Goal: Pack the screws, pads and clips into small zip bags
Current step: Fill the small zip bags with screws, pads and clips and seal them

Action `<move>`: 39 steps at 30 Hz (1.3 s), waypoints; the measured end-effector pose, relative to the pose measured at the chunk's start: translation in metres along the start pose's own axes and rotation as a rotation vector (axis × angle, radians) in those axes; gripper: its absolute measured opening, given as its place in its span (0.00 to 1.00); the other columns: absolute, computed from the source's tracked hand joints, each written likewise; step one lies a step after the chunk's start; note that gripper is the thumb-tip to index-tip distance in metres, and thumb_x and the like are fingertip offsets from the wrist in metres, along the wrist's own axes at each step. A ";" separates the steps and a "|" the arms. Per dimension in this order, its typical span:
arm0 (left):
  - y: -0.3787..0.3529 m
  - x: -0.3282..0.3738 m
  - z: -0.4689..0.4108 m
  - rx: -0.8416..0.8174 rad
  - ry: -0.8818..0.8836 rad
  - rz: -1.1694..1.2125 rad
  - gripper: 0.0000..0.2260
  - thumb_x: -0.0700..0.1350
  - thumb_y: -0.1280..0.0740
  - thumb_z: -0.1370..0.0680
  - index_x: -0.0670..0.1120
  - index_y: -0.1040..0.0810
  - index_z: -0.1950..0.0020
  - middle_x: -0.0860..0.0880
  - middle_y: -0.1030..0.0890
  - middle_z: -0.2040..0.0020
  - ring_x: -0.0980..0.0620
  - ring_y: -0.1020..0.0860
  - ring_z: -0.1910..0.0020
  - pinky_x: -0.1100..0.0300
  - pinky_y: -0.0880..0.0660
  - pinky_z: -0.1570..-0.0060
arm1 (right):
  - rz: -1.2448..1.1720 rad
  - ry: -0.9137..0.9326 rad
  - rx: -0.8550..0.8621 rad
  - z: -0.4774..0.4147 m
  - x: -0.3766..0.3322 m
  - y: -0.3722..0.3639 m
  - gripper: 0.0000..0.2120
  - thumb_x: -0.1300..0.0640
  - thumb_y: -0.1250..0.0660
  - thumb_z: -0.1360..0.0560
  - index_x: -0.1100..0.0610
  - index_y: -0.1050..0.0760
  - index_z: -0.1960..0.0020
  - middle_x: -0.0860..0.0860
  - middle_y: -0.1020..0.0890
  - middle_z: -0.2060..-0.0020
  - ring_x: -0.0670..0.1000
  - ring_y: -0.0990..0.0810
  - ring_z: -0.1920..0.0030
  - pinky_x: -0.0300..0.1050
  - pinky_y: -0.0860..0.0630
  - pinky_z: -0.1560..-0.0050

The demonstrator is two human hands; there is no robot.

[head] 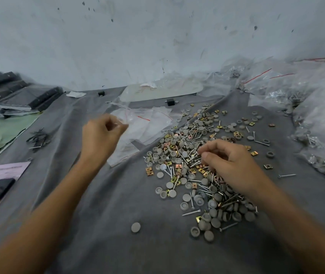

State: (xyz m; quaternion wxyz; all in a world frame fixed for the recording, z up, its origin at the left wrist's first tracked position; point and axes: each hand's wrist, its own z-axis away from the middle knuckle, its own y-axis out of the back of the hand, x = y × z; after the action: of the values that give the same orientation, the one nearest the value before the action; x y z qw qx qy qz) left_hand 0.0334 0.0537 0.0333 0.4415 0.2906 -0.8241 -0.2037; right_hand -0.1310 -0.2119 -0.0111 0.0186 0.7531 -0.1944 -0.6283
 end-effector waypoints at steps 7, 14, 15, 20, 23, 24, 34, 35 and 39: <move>-0.022 0.063 0.099 -0.180 -0.250 0.179 0.09 0.44 0.24 0.30 0.53 0.23 0.64 0.59 0.21 0.66 0.62 0.25 0.65 0.70 0.31 0.65 | -0.335 -0.116 -0.181 0.011 -0.011 -0.015 0.23 0.34 0.32 0.25 0.54 0.16 0.53 0.54 0.15 0.61 0.52 0.18 0.63 0.44 0.20 0.62; -0.039 0.056 0.114 -0.191 -0.326 0.128 0.13 0.45 0.22 0.32 0.54 0.26 0.60 0.57 0.22 0.56 0.61 0.26 0.62 0.66 0.31 0.62 | -0.243 -0.165 -0.140 0.012 0.001 -0.023 0.08 0.53 0.26 0.25 0.53 0.20 0.49 0.52 0.14 0.62 0.52 0.16 0.65 0.48 0.17 0.61; -0.040 0.055 0.116 -0.198 -0.381 0.116 0.12 0.45 0.24 0.32 0.55 0.27 0.58 0.57 0.22 0.57 0.61 0.27 0.61 0.66 0.30 0.61 | -0.223 -0.158 -0.133 0.012 0.000 -0.026 0.09 0.52 0.24 0.26 0.50 0.21 0.48 0.51 0.14 0.60 0.51 0.15 0.63 0.47 0.17 0.61; -0.032 0.040 0.116 -0.205 -0.417 0.062 0.15 0.47 0.23 0.31 0.56 0.30 0.58 0.57 0.25 0.61 0.61 0.28 0.64 0.69 0.31 0.63 | -0.092 0.025 0.169 0.012 -0.003 -0.027 0.15 0.58 0.32 0.20 0.42 0.31 0.59 0.50 0.16 0.61 0.47 0.15 0.63 0.45 0.19 0.68; -0.022 0.031 0.103 -0.227 -0.107 0.225 0.18 0.66 0.25 0.35 0.58 0.26 0.56 0.60 0.23 0.60 0.61 0.26 0.64 0.71 0.32 0.67 | -0.075 -0.009 0.216 0.008 -0.005 -0.007 0.15 0.64 0.36 0.19 0.48 0.30 0.59 0.49 0.17 0.63 0.51 0.18 0.64 0.51 0.19 0.67; -0.021 0.029 0.099 -0.253 0.019 0.291 0.22 0.69 0.27 0.36 0.59 0.24 0.50 0.60 0.21 0.55 0.63 0.23 0.59 0.72 0.30 0.63 | -0.134 -0.031 0.205 0.006 -0.004 -0.002 0.15 0.66 0.37 0.18 0.49 0.28 0.59 0.48 0.17 0.63 0.50 0.17 0.64 0.48 0.19 0.66; -0.024 0.038 0.106 -0.664 0.688 0.953 0.18 0.49 0.25 0.30 0.37 0.16 0.47 0.40 0.16 0.48 0.45 0.19 0.54 0.54 0.19 0.49 | -0.375 -0.150 -0.136 0.012 -0.005 -0.022 0.21 0.67 0.40 0.18 0.49 0.13 0.54 0.51 0.12 0.54 0.50 0.14 0.56 0.45 0.18 0.56; -0.025 0.039 0.108 -0.648 0.658 0.939 0.18 0.49 0.26 0.28 0.36 0.18 0.47 0.39 0.18 0.50 0.43 0.22 0.55 0.52 0.21 0.51 | -0.372 -0.158 -0.176 0.014 -0.005 -0.024 0.17 0.65 0.37 0.18 0.49 0.13 0.53 0.51 0.12 0.53 0.49 0.14 0.55 0.43 0.18 0.56; -0.024 0.046 0.111 -0.497 0.343 0.730 0.12 0.52 0.30 0.23 0.43 0.16 0.54 0.49 0.23 0.70 0.54 0.29 0.73 0.69 0.32 0.72 | -0.336 -0.134 -0.228 0.016 -0.010 -0.024 0.08 0.53 0.26 0.28 0.50 0.14 0.49 0.49 0.13 0.59 0.46 0.16 0.60 0.39 0.19 0.61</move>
State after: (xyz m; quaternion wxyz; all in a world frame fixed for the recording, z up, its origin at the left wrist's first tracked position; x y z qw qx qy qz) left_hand -0.0739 0.0141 -0.0113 0.6701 -0.1030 -0.7138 -0.1756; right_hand -0.1408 -0.1831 -0.0120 -0.0140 0.7245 0.0053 -0.6891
